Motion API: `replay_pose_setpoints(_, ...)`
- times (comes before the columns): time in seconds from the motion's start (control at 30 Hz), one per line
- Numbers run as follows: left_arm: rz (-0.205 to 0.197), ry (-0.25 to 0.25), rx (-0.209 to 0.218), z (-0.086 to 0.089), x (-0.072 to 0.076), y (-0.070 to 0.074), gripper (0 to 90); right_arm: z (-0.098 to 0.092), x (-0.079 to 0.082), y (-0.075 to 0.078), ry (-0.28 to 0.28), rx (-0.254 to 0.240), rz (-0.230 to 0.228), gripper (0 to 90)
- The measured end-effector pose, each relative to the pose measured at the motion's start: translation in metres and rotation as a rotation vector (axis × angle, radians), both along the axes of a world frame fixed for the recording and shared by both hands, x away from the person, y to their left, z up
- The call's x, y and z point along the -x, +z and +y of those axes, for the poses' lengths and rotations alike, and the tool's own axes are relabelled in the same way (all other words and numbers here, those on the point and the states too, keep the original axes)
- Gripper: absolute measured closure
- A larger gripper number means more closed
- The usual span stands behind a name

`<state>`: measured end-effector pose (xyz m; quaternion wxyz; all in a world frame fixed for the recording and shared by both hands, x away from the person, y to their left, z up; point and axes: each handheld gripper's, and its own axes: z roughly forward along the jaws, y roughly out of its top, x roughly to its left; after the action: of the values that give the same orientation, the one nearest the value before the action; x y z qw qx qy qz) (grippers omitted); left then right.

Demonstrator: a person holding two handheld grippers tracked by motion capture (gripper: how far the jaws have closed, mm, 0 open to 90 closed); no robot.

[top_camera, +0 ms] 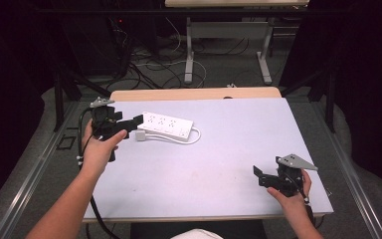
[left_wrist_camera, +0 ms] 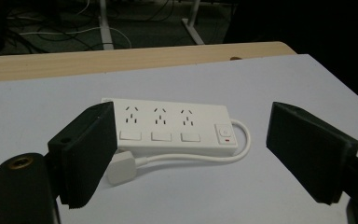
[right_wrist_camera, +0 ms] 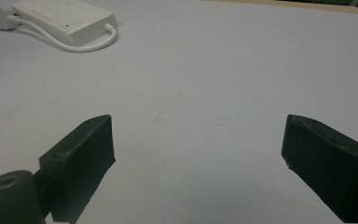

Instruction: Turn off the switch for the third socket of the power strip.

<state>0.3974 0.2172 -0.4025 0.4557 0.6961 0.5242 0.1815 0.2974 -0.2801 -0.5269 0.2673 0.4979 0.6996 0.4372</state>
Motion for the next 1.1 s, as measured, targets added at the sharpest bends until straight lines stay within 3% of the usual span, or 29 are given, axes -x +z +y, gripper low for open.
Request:
replay_pose_setpoints(0.07, -0.013, 0.01, 0.001, -0.001, -0.004, 0.0, 16.3, 0.001, 0.0, 0.0, -0.003, -0.007, -0.002, 9.0)
replay_pose_setpoints(0.1, 0.001, 0.001, -0.012, 0.0, -0.005, 0.001, 16.5, 0.001, 0.0, 0.0, -0.006, -0.008, -0.005, 9.1)
replay_pose_setpoints(0.17, -0.01, 0.016, 0.0, -0.001, -0.009, 0.0, 16.5, 0.0, 0.0, -0.001, -0.005, -0.005, -0.008, 9.2)
replay_pose_setpoints(0.2, -0.007, 0.012, -0.016, -0.001, -0.011, 0.0, 16.5, 0.0, -0.001, -0.001, -0.004, -0.003, -0.009, 9.3)
replay_pose_setpoints(0.83, -0.008, 0.062, -0.041, -0.01, -0.041, -0.014, 19.3, 0.0, -0.001, -0.001, 0.01, -0.007, -0.004, 10.3)
replay_pose_setpoints(0.93, -0.008, 0.064, -0.051, -0.012, -0.044, -0.016, 19.3, 0.0, -0.001, -0.001, 0.01, -0.006, -0.002, 10.5)
replay_pose_setpoints(1.1, -0.028, 0.047, -0.11, -0.018, -0.049, -0.019, 19.3, 0.0, -0.001, -0.001, 0.013, -0.001, -0.003, 10.6)
